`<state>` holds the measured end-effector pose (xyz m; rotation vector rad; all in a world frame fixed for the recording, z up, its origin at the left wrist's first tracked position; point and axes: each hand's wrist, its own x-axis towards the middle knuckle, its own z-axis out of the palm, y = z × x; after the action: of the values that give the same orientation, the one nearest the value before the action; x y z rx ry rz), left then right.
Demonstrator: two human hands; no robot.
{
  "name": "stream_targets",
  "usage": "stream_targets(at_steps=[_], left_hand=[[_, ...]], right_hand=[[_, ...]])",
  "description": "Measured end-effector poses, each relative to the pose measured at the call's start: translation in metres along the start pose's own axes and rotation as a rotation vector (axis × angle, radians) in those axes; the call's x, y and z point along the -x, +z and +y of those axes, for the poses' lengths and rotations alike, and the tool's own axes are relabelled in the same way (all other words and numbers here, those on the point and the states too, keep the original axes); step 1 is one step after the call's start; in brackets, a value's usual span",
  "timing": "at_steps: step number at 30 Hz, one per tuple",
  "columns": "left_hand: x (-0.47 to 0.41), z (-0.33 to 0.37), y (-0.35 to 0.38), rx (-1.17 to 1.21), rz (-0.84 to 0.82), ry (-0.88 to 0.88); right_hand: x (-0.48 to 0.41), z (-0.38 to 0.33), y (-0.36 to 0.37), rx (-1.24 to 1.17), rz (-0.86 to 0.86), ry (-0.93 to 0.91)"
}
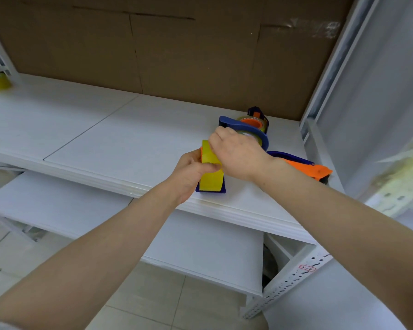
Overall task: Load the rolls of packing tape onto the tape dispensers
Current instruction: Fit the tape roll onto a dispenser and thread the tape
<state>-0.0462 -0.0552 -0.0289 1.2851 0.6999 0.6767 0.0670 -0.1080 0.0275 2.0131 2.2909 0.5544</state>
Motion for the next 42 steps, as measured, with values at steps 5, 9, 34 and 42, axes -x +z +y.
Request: stream_targets(at_steps=[5, 9, 34, 42], left_hand=[[0.001, -0.002, -0.002, -0.054, -0.009, 0.038], [0.000, 0.000, -0.002, -0.048, 0.033, 0.041], [0.006, 0.002, -0.004, -0.089, 0.114, 0.055], [0.013, -0.006, -0.010, -0.124, 0.109, 0.046]], right_hand=[[-0.001, 0.001, -0.009, -0.118, -0.048, 0.051], [-0.001, 0.004, -0.012, -0.317, -0.032, 0.139], [-0.023, 0.002, 0.006, -0.449, 0.173, 0.361], [-0.032, 0.010, 0.030, -0.563, 0.114, 0.527]])
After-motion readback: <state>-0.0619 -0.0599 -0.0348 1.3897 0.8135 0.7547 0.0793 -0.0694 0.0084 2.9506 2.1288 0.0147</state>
